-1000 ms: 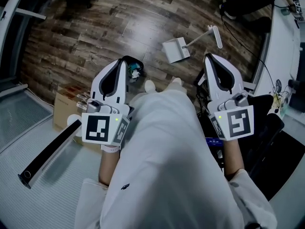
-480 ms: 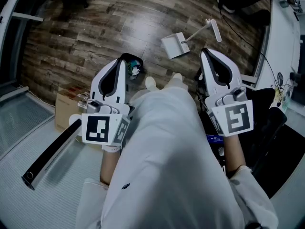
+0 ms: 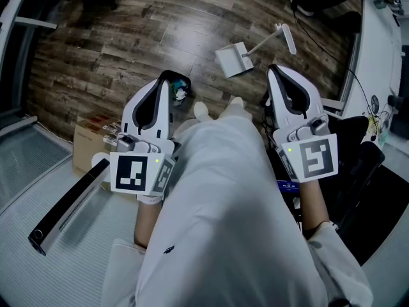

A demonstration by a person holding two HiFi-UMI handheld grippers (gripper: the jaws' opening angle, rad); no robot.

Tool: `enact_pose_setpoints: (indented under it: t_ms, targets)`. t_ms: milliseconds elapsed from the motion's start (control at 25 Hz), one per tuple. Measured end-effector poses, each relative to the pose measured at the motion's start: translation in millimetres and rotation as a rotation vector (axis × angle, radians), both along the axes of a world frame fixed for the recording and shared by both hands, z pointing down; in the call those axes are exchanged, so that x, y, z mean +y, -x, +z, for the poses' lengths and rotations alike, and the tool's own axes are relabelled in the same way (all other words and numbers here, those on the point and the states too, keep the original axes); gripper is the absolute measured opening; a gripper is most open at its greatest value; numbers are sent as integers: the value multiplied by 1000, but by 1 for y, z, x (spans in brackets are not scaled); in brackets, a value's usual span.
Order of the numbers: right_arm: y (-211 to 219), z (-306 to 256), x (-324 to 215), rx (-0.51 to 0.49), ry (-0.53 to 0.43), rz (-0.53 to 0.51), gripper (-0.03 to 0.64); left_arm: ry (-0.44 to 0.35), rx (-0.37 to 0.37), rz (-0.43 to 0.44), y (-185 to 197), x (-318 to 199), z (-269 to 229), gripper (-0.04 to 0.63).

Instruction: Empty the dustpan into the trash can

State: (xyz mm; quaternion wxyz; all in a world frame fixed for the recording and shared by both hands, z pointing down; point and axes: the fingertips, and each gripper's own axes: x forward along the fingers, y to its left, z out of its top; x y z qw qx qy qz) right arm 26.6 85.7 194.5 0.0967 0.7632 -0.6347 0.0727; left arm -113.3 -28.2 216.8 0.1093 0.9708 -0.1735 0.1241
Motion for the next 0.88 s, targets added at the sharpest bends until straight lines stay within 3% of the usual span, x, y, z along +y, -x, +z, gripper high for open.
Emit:
enact_pose_setpoints:
  t_ms: [880]
  targets:
    - [1,0,-3,29,30,12,11,3,5,9,2,-2,1,6]
